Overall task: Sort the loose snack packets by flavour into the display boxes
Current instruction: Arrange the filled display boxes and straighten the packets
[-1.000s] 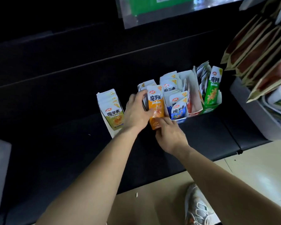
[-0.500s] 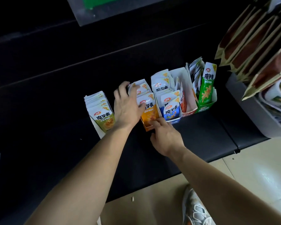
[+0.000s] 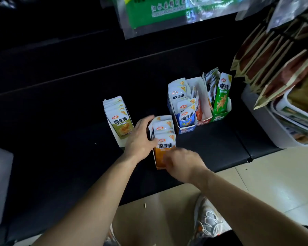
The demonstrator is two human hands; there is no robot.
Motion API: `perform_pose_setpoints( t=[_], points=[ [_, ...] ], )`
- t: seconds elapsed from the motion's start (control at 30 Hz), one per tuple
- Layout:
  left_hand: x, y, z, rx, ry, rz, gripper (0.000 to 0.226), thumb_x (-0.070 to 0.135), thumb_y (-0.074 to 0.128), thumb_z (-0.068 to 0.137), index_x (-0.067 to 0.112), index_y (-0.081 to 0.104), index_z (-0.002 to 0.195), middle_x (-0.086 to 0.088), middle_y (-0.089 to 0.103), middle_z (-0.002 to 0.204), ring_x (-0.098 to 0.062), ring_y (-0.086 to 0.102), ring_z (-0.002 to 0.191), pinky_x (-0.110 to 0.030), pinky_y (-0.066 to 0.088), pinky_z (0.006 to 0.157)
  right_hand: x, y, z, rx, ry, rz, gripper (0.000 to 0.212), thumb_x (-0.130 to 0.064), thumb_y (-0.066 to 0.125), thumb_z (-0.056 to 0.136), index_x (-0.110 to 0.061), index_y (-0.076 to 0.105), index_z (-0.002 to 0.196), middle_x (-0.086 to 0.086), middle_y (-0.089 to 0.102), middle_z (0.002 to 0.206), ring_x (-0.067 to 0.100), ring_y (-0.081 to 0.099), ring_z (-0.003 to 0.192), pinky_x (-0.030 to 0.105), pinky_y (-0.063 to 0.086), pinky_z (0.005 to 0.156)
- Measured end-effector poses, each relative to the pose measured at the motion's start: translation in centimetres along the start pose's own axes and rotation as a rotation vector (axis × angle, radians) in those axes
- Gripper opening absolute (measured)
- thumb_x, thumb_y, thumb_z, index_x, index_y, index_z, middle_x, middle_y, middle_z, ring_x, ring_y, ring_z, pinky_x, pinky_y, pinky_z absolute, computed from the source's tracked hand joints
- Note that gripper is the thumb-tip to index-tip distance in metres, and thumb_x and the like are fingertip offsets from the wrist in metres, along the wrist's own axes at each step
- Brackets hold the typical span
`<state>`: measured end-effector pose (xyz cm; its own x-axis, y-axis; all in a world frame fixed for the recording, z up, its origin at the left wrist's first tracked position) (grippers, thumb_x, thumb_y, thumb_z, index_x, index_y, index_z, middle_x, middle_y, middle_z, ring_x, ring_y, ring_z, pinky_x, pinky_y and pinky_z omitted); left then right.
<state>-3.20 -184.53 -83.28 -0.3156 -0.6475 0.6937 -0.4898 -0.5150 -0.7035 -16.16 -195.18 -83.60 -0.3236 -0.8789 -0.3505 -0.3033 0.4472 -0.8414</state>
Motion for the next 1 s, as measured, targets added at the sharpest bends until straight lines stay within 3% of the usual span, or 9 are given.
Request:
perform_pose_setpoints(
  t=[0.03, 0.1, 0.2, 0.3, 0.43, 0.57, 0.77, 0.9, 1.0],
  points=[
    [-0.2, 0.0, -0.8, -0.022, -0.016, -0.060, 0.078, 0.019, 0.078, 0.083, 0.036, 0.036, 0.146, 0.017, 0.046, 0.138, -0.007, 0.053, 0.118, -0.028, 0.048, 0.093, 0.0, -1.4, -0.1, 0.102, -0.015, 0.010, 0.028, -0.035, 0.055, 0.091, -0.030, 0.058, 0.119, -0.003, 0.057, 0.120, 0.023, 0.060, 0.105, 0.036, 0.051, 0.080],
    [-0.5, 0.0, -1.7, -0.044, -0.049, -0.225, 0.073, 0.014, 0.074, 0.087, 0.036, 0.038, 0.145, 0.018, 0.048, 0.143, -0.006, 0.058, 0.110, -0.030, 0.054, 0.090, 0.2, -4.1, 0.3, 0.278, -0.046, 0.052, 0.052, -0.037, 0.067, 0.086, -0.027, 0.047, 0.134, -0.003, 0.047, 0.131, 0.022, 0.049, 0.119, 0.041, 0.050, 0.092],
    [-0.7, -0.2, -2.8, -0.046, -0.105, -0.391, 0.066, 0.006, 0.065, 0.093, 0.034, 0.038, 0.146, 0.017, 0.045, 0.150, -0.003, 0.059, 0.108, -0.016, 0.052, 0.078, -0.3, -5.4, 1.6, 0.210, -0.136, -0.110, 0.093, -0.044, 0.077, 0.077, -0.025, 0.024, 0.151, -0.004, 0.034, 0.148, 0.023, 0.034, 0.137, 0.046, 0.037, 0.112],
    [-0.9, -0.3, -3.5, -0.077, -0.125, -0.449, 0.065, 0.004, 0.061, 0.095, 0.032, 0.036, 0.148, 0.018, 0.043, 0.151, -0.001, 0.057, 0.109, -0.004, 0.047, 0.069, -0.7, -4.0, 2.9, 0.143, -0.200, -0.302, 0.107, -0.047, 0.080, 0.075, -0.023, 0.014, 0.155, -0.004, 0.028, 0.154, 0.022, 0.025, 0.143, 0.046, 0.027, 0.117],
    [-1.4, -0.4, -3.3, -0.099, -0.152, -0.468, 0.065, 0.010, 0.064, 0.095, 0.031, 0.035, 0.149, 0.018, 0.047, 0.148, 0.003, 0.059, 0.105, -0.009, 0.048, 0.072, -0.3, -2.8, 3.9, 0.225, -0.175, -0.323, 0.110, -0.046, 0.086, 0.068, -0.023, 0.018, 0.152, -0.001, 0.036, 0.148, 0.024, 0.032, 0.137, 0.049, 0.035, 0.114],
    [-1.9, 0.0, -3.1, -0.105, -0.188, -0.477, 0.066, 0.012, 0.065, 0.095, 0.030, 0.034, 0.150, 0.016, 0.049, 0.146, 0.005, 0.060, 0.101, -0.012, 0.047, 0.072, 0.0, -2.7, 4.5, 0.250, -0.186, -0.356, 0.123, -0.049, 0.088, 0.064, -0.024, 0.010, 0.156, 0.003, 0.041, 0.136, 0.027, 0.041, 0.126, 0.046, 0.042, 0.106],
    [-2.2, 0.2, -2.8, -0.104, -0.208, -0.470, 0.066, 0.015, 0.068, 0.093, 0.029, 0.036, 0.150, 0.015, 0.050, 0.145, 0.004, 0.059, 0.098, -0.012, 0.047, 0.071, 0.2, -2.9, 4.9, 0.281, -0.201, -0.379, 0.099, -0.051, 0.090, 0.058, -0.024, 0.032, 0.134, 0.003, 0.036, 0.133, 0.025, 0.040, 0.119, 0.042, 0.043, 0.102],
    [-1.9, 0.1, -2.7, -0.109, -0.185, -0.481, 0.065, 0.014, 0.069, 0.092, 0.030, 0.039, 0.148, 0.017, 0.051, 0.141, 0.003, 0.060, 0.096, -0.004, 0.047, 0.065, 0.4, -2.5, 4.5, 0.284, -0.224, -0.376, 0.091, -0.053, 0.086, 0.065, -0.022, 0.039, 0.136, 0.000, 0.044, 0.134, 0.024, 0.040, 0.123, 0.042, 0.038, 0.105],
    [-1.6, 0.0, -2.8, -0.114, -0.156, -0.471, 0.058, 0.010, 0.067, 0.093, 0.033, 0.046, 0.142, 0.016, 0.052, 0.140, -0.002, 0.061, 0.100, -0.007, 0.049, 0.065, 0.3, -2.8, 4.6, 0.228, -0.214, -0.402, 0.092, -0.056, 0.081, 0.068, -0.025, 0.037, 0.142, 0.003, 0.039, 0.131, 0.025, 0.036, 0.123, 0.042, 0.035, 0.107]
  ],
)
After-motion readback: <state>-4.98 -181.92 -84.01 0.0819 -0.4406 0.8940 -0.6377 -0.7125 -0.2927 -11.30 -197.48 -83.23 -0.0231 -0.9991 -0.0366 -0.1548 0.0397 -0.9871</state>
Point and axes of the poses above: each hand's wrist, its own z-axis towards the middle knuckle, its own y-axis out of the palm, x = y × z, the point moved 3 cm from there along z, towards the middle knuckle
